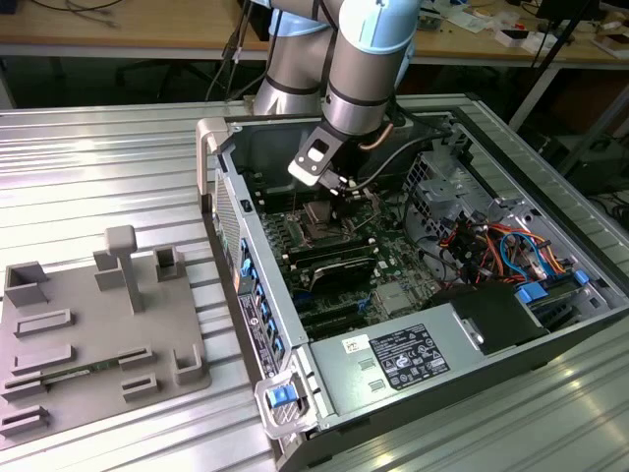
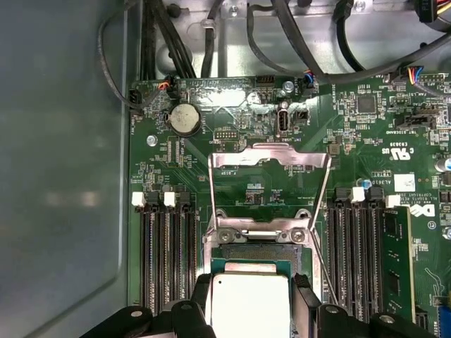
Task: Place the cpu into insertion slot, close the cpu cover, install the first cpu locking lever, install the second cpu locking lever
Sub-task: 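Place the cpu into insertion slot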
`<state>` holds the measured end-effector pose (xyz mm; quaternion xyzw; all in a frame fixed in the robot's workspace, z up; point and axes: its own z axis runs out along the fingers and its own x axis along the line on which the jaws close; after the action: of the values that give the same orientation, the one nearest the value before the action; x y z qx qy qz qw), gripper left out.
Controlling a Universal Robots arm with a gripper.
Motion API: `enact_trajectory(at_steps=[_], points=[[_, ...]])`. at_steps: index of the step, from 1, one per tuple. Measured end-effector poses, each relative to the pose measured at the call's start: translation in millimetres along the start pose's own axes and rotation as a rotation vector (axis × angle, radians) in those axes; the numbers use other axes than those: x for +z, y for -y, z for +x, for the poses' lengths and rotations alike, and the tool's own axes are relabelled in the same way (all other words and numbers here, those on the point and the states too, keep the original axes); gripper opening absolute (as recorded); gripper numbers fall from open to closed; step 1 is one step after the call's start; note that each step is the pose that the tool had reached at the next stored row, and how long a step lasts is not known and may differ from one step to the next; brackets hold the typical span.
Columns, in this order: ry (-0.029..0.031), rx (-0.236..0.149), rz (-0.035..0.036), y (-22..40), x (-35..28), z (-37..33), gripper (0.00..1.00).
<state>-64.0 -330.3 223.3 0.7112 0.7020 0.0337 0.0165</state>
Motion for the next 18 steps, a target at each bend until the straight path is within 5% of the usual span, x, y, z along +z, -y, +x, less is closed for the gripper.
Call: enact_trajectory(at_steps=[13,18], points=[[-0.0003,-0.006,0.0007,0.4,4.6,0.0,0.54],[0.0046,-0.014,0.0008,0.4,5.6,-3.5,0.54]])
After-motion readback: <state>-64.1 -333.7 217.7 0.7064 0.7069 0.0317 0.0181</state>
